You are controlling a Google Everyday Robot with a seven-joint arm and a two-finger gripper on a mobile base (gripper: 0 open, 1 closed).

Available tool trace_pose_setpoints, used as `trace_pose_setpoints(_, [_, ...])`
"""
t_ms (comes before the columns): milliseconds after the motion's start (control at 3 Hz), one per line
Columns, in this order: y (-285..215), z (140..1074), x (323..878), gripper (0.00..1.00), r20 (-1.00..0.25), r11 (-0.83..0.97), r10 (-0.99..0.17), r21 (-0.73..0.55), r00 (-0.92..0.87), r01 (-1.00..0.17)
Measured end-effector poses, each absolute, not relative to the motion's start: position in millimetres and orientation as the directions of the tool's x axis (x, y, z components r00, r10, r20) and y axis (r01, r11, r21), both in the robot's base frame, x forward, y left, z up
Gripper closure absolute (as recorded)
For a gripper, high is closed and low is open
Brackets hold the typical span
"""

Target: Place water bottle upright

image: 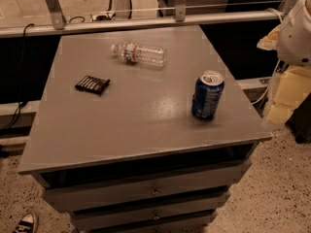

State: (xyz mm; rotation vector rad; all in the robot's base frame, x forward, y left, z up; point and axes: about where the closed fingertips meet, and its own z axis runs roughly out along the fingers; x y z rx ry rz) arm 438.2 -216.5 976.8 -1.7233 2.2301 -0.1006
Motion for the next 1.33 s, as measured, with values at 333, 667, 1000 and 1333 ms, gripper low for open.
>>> trace_pose_setpoints(333, [-216.4,976.9,438.3,0.00,-0.208,0.270,-0.953,-0.248,-0.221,-0.930])
trace_pose_setpoints(667, [-193.3,971.2,464.7,0.00,-0.260,0.244,-0.950,-0.276,-0.172,-0.929])
trace_pose_setpoints(1000, [-146.2,961.4,527.8,0.00,-0.339,0.218,-0.935,-0.314,-0.106,-0.924])
trace_pose_setpoints(1333, [-100.3,950.0,598.3,0.00,-0.423,0.219,-0.903,-0.303,-0.075,-0.927])
